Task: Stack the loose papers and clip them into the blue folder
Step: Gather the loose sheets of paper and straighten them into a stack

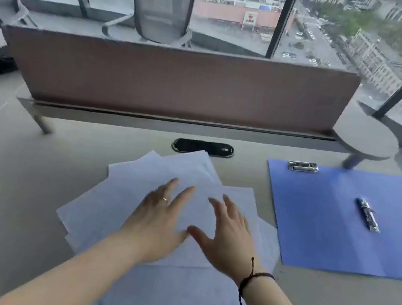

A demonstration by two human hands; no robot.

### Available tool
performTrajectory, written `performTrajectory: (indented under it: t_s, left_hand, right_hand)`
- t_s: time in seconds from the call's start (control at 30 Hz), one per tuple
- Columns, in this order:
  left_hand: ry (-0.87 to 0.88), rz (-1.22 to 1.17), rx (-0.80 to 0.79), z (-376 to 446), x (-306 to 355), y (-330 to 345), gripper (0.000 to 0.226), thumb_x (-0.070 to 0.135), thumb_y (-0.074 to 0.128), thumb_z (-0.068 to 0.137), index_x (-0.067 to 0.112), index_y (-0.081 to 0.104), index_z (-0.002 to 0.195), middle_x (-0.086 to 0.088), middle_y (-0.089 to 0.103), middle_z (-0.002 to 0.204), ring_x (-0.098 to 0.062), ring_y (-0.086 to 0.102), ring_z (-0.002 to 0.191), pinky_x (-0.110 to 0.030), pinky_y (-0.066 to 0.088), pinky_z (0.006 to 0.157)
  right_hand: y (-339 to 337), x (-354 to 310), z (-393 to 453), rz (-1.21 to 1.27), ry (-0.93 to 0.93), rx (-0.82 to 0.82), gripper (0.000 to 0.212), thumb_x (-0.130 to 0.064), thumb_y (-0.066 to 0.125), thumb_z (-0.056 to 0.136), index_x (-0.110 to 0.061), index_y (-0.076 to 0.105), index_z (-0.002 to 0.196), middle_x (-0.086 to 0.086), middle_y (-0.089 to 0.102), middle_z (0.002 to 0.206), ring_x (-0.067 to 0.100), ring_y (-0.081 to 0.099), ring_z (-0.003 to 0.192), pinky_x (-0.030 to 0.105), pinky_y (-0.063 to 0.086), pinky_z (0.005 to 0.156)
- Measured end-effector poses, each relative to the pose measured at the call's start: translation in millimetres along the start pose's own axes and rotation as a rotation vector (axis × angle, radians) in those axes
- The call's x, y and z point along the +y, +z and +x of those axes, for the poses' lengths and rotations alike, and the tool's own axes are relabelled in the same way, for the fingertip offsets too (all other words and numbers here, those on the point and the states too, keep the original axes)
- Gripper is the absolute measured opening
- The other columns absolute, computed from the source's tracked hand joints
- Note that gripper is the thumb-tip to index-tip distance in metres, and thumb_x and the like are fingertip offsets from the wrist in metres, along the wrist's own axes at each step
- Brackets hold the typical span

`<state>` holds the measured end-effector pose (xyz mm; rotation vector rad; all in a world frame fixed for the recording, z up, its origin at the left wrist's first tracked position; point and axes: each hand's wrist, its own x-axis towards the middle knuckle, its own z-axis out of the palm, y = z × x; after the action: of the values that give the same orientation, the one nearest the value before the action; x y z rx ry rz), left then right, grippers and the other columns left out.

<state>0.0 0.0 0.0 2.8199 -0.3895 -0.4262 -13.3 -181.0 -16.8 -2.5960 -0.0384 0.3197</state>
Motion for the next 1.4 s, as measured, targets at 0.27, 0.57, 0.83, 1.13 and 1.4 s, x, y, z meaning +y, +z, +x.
performTrajectory:
  t_s: [0.27, 0.57, 0.83, 1.13, 1.4]
  left_hand:
    - [-0.011, 0.042, -0.002, 0.6, -58.7, 121.2, 0.114, 0.1, 0.024, 0.053, 0.052, -0.018, 0.147, 0.011, -0.031, 0.161, -0.015, -0.025, 0.152, -0.029, -0.014, 0.12]
    - [0.045, -0.05, 0.302, -0.1, -68.0, 151.9, 0.117, 0.103, 0.029, 0.049, 0.046, 0.027, 0.152, 0.016, 0.018, 0.166, -0.009, 0.009, 0.154, -0.032, 0.013, 0.123]
    - [0.057, -0.087, 0.347, -16.7, -59.9, 147.1, 0.106, 0.087, 0.06, 0.058, 0.041, 0.034, 0.15, 0.012, 0.039, 0.157, -0.013, 0.036, 0.144, -0.032, 0.032, 0.114]
    - [-0.01, -0.039, 0.537, -14.2, -66.9, 154.2, 0.104, 0.092, 0.053, 0.057, 0.042, 0.037, 0.146, 0.012, 0.054, 0.145, -0.03, 0.056, 0.123, -0.041, 0.048, 0.097]
    - [-0.021, -0.565, 0.886, -27.0, -72.1, 143.9, 0.091, 0.076, 0.05, 0.077, 0.028, 0.029, 0.152, 0.006, 0.029, 0.161, -0.011, 0.027, 0.148, -0.037, 0.032, 0.116]
  right_hand:
    - [95.6, 82.1, -0.2, -0.25, -0.063, 0.058, 0.107, -0.098, 0.029, 0.066, -0.04, 0.015, 0.156, -0.001, 0.0, 0.17, 0.02, -0.006, 0.157, 0.045, -0.005, 0.126]
    - [110.9, 83.4, -8.8, -0.285, -0.104, 0.122, 0.101, -0.096, 0.027, 0.069, -0.044, 0.014, 0.154, -0.005, 0.004, 0.17, 0.015, -0.005, 0.156, 0.044, -0.002, 0.126]
    - [113.3, 87.1, -23.4, -0.247, -0.135, 0.093, 0.109, -0.097, 0.039, 0.064, -0.045, 0.012, 0.156, -0.002, 0.008, 0.17, 0.018, 0.0, 0.157, 0.045, 0.0, 0.126]
    - [110.1, 81.1, -35.0, -0.259, -0.209, 0.142, 0.098, -0.082, 0.053, 0.076, -0.042, 0.014, 0.156, -0.008, 0.031, 0.162, 0.019, 0.025, 0.15, 0.04, 0.021, 0.119]
    - [106.4, 70.5, -38.4, -0.053, -0.229, 0.594, 0.036, -0.016, 0.05, 0.096, -0.032, 0.065, 0.125, -0.002, 0.077, 0.091, 0.027, 0.069, 0.088, 0.032, 0.046, 0.064]
